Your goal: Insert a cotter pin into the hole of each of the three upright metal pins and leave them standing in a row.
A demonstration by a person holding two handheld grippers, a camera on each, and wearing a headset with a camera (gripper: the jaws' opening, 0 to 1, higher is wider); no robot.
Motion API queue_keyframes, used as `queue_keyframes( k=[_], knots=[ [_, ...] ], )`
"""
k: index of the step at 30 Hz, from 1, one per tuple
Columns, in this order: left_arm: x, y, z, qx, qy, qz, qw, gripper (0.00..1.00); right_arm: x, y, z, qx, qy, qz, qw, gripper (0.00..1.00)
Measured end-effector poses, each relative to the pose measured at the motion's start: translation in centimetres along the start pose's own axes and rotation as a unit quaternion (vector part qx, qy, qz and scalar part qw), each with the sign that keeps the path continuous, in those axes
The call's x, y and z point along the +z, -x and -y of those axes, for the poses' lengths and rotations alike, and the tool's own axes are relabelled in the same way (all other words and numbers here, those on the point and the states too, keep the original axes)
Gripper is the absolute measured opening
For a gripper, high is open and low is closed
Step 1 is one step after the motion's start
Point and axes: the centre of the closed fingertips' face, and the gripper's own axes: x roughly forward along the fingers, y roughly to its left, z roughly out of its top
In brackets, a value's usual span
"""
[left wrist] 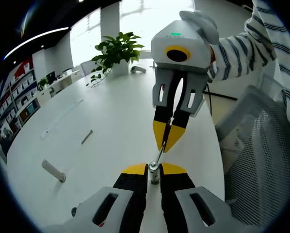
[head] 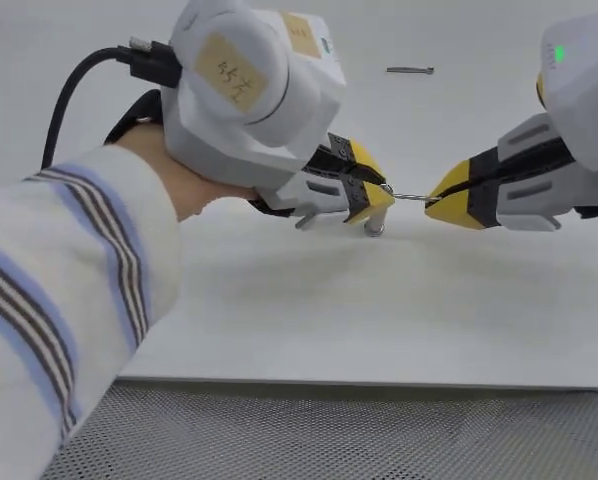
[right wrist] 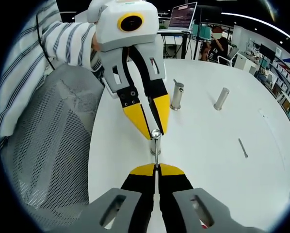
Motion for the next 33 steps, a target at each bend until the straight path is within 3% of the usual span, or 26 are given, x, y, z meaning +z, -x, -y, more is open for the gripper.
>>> queue_keyframes(
  k=[27, 33],
  knots=[
    [-0.1, 0.1, 0.2, 0.002, 0.009, 0.002, 1.0, 0.05, 2.0, -2.1, 0.1, 0.012, 0.049, 0.014, 0.9986, 0.0],
    [-0.2, 0.0, 0.2, 0.003, 0.011, 0.001, 0.9999, 0.05, 2.0, -1.6, 0.5, 0.006, 0.031, 0.03, 0.999, 0.05]
  ],
)
